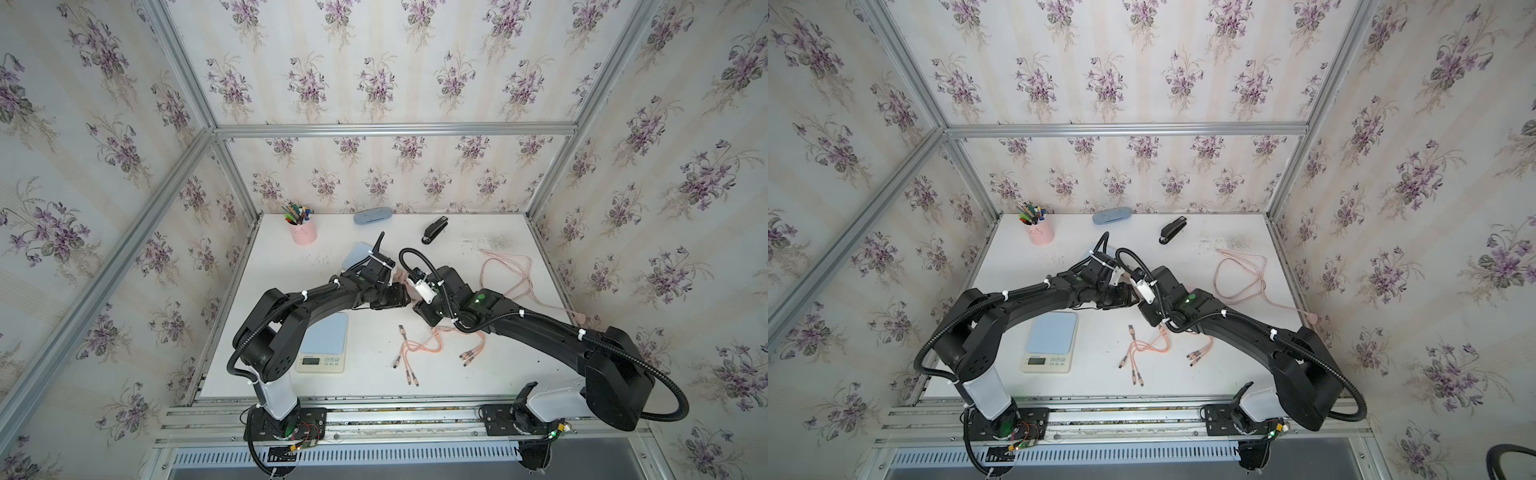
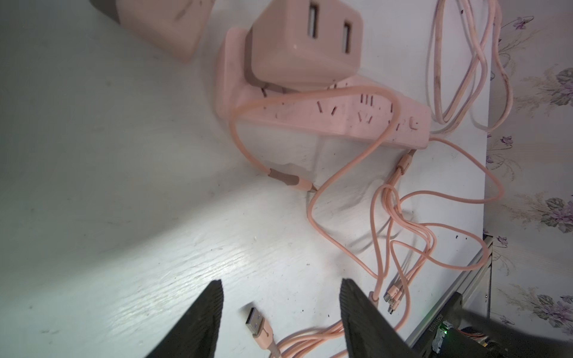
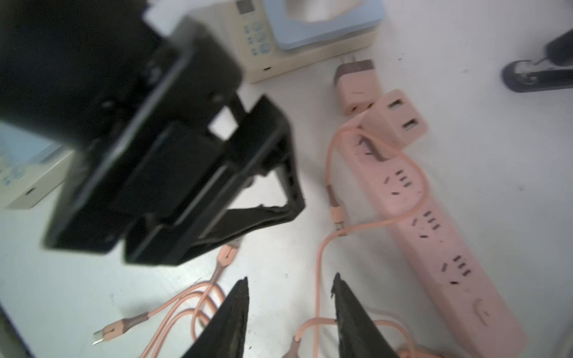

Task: Charge the electronic scale
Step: Pick up the charging cable from the center of the board.

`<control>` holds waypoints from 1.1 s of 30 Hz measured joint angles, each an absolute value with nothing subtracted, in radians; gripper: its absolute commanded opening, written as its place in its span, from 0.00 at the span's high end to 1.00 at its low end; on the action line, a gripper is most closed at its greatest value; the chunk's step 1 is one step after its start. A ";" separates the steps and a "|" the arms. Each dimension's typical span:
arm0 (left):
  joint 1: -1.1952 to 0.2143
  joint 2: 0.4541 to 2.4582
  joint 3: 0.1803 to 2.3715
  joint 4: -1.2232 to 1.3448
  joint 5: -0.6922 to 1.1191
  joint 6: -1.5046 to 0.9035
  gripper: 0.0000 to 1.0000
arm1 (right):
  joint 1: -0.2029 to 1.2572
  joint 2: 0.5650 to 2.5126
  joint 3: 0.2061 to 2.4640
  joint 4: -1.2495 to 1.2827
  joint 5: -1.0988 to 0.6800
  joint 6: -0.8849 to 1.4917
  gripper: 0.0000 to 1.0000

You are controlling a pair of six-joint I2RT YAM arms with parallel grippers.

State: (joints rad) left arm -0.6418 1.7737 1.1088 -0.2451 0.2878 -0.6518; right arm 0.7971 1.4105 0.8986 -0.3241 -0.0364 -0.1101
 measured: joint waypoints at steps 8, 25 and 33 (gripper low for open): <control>-0.649 1.712 0.975 -0.266 0.230 -0.708 0.39 | 0.987 1.504 0.874 -0.433 -0.019 -0.250 0.52; -0.649 1.682 0.924 -0.248 0.227 -0.719 0.38 | 1.014 1.586 0.865 -0.496 0.197 -0.401 0.77; -0.643 1.645 0.913 -0.251 0.227 -0.719 0.38 | 1.023 1.451 0.864 -0.490 0.233 -0.432 1.00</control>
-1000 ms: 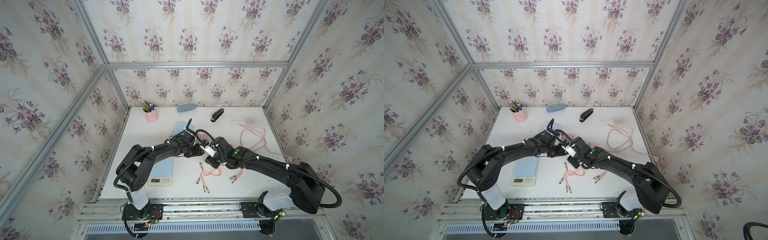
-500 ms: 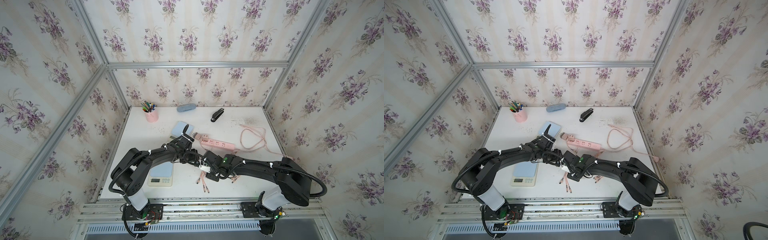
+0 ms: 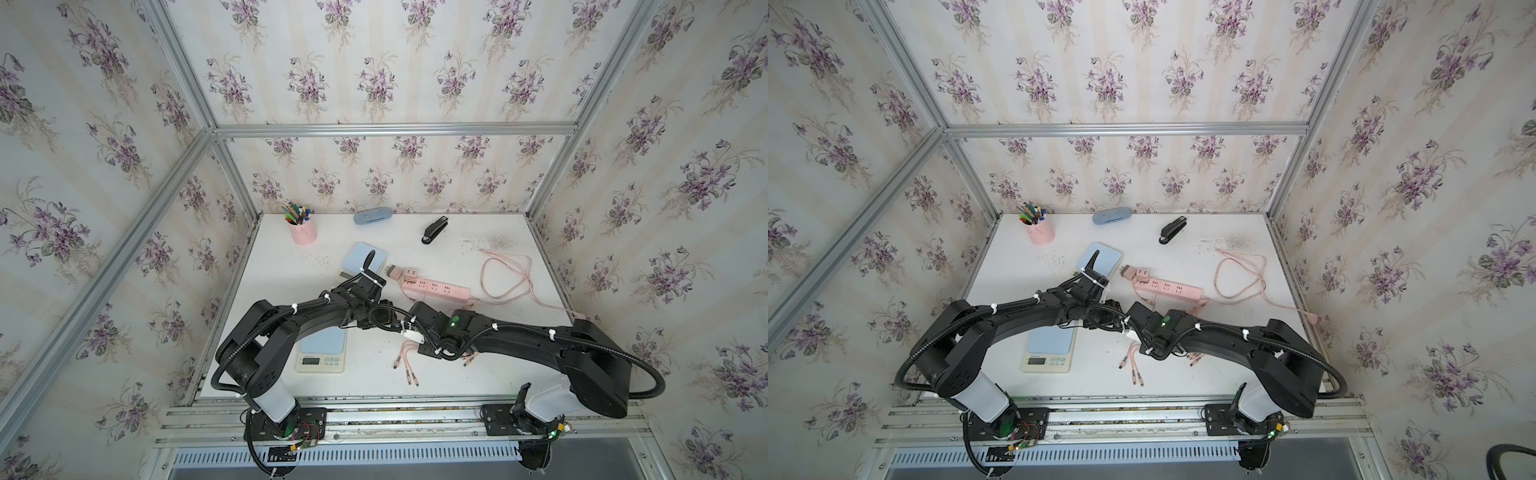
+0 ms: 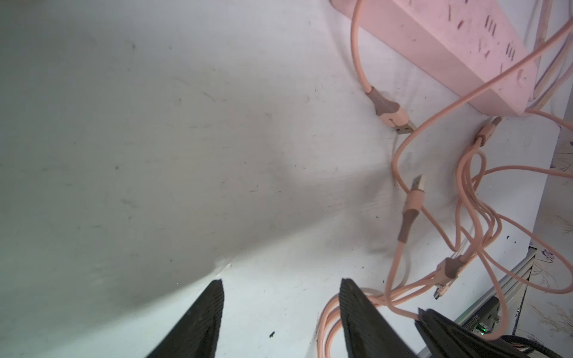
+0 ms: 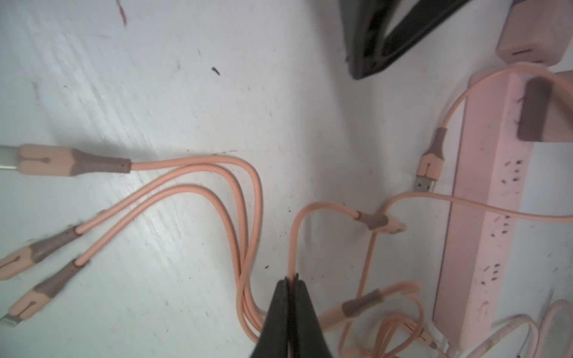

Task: Charge the electronic scale
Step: Pick up the charging cable from the center of the board.

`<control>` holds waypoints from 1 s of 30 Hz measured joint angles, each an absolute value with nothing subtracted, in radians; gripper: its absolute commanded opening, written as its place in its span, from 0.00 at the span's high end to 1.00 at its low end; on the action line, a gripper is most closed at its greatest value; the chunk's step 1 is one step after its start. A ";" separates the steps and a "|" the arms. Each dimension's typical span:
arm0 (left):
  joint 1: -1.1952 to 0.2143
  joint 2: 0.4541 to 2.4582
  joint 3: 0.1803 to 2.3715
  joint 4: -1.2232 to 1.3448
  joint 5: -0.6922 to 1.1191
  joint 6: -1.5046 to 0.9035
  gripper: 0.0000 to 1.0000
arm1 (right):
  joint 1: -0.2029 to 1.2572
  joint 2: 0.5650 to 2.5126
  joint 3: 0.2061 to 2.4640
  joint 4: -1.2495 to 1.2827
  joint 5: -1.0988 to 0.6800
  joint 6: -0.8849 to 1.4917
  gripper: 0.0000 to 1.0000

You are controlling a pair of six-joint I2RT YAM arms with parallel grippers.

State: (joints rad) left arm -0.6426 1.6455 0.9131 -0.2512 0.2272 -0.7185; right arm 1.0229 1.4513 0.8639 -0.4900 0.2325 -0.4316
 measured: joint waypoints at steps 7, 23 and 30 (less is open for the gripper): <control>-0.598 1.536 0.908 -0.257 0.234 -0.716 0.38 | 1.026 1.187 0.829 -0.416 0.216 -0.445 1.00; -0.569 1.298 0.991 -0.258 0.308 -0.702 0.36 | 1.003 0.904 0.791 -0.139 0.196 -0.375 1.00; -0.694 1.398 1.041 -0.255 0.286 -0.635 0.33 | 0.821 0.839 0.911 -0.173 0.305 -0.358 1.00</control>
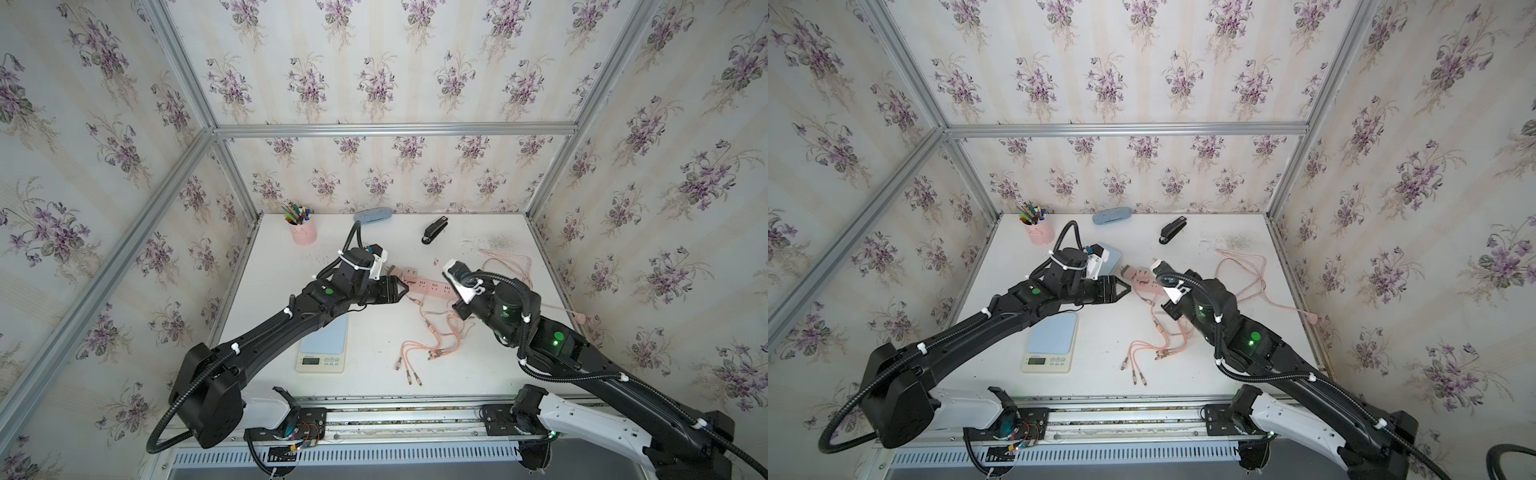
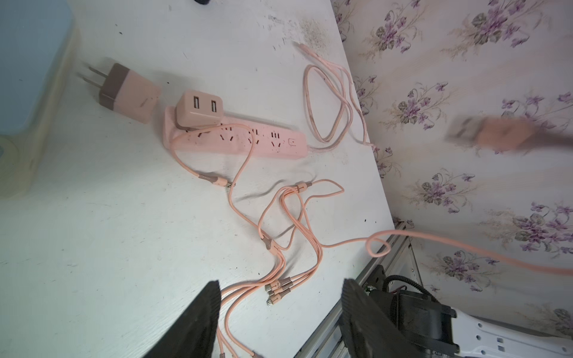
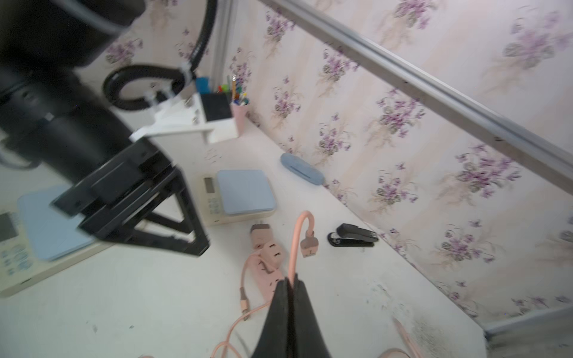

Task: Charge the electronic scale
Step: Pick up the charging cable from the center of the board.

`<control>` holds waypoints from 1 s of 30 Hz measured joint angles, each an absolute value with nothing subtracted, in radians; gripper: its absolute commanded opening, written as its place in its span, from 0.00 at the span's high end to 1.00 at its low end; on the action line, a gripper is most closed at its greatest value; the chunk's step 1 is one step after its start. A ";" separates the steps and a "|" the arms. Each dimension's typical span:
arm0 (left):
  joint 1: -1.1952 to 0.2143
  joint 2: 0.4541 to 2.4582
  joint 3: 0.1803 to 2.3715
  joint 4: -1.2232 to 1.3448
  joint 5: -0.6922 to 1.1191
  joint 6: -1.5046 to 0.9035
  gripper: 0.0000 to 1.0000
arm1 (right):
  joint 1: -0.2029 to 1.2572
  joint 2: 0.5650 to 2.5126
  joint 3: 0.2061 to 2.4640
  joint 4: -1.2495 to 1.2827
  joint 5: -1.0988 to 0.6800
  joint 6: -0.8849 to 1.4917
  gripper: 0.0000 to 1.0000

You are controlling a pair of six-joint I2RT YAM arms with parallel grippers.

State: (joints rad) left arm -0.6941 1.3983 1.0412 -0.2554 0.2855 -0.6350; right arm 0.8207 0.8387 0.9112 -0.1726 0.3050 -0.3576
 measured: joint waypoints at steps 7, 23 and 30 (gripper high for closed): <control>-0.855 1.657 1.138 -0.251 0.225 -0.611 0.30 | 0.695 0.856 1.126 -0.185 0.352 -0.337 1.00; -0.651 1.402 0.984 -0.226 0.155 -0.649 0.30 | 0.689 0.910 1.039 -0.144 -0.090 -0.273 1.00; -0.572 1.203 1.017 -0.209 0.238 -0.657 0.31 | 0.690 0.943 0.883 0.007 -0.261 -0.205 1.00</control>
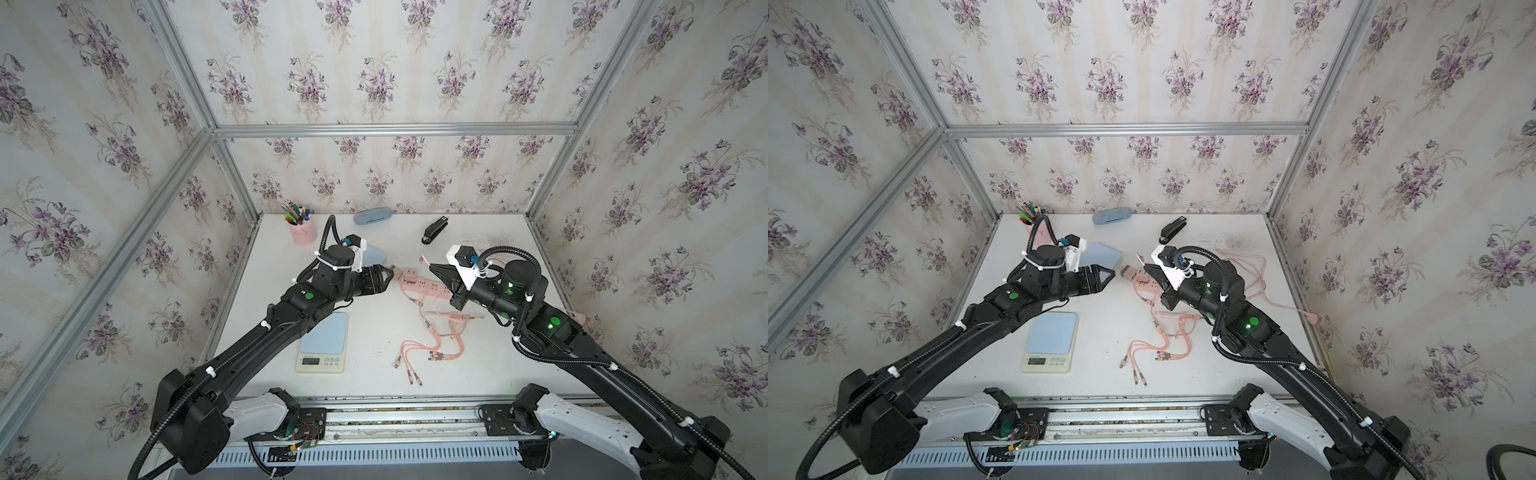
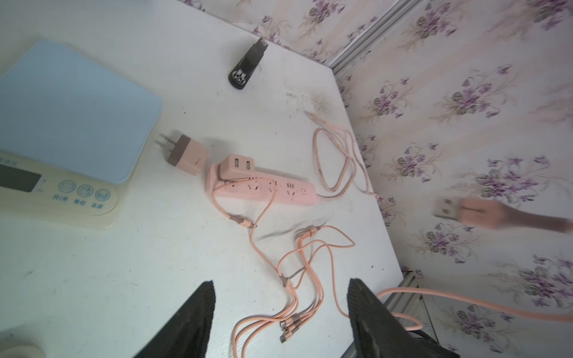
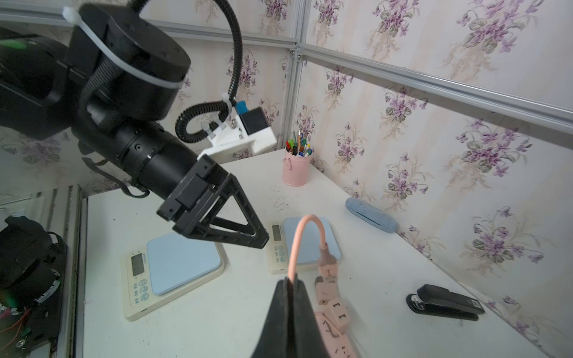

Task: Charge the electronic scale
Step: Pick up the charging cable from the center of the board.

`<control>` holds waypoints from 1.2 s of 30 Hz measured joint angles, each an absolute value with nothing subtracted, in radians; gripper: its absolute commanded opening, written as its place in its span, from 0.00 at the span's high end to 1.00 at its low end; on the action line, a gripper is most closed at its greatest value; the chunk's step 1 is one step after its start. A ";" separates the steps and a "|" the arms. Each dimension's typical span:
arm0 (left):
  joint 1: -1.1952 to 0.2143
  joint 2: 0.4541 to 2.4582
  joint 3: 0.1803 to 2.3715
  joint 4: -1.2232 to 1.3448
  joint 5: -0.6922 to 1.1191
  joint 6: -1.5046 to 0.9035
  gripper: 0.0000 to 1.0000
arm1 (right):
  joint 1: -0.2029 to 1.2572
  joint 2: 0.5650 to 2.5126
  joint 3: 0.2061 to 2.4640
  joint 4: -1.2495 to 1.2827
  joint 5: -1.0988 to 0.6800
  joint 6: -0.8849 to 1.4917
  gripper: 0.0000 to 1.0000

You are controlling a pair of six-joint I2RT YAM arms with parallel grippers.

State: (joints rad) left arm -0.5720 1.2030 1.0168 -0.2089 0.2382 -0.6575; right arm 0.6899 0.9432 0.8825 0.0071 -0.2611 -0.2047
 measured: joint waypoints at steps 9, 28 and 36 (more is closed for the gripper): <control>-0.593 1.146 1.012 -0.104 0.289 -0.492 0.30 | 0.690 1.054 0.947 0.033 -0.303 -0.125 1.00; -0.651 1.287 0.857 0.403 0.211 0.081 0.66 | 0.682 1.138 1.068 -0.058 -0.409 0.159 1.00; -0.650 1.296 0.853 0.461 0.189 0.092 0.97 | 0.654 1.128 1.068 -0.073 -0.407 0.237 1.00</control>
State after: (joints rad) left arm -0.6498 1.2961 0.8532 0.4614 0.1886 0.0917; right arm 0.6537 1.1278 1.0683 -0.0727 -0.4072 0.2375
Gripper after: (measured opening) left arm 0.114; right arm 0.059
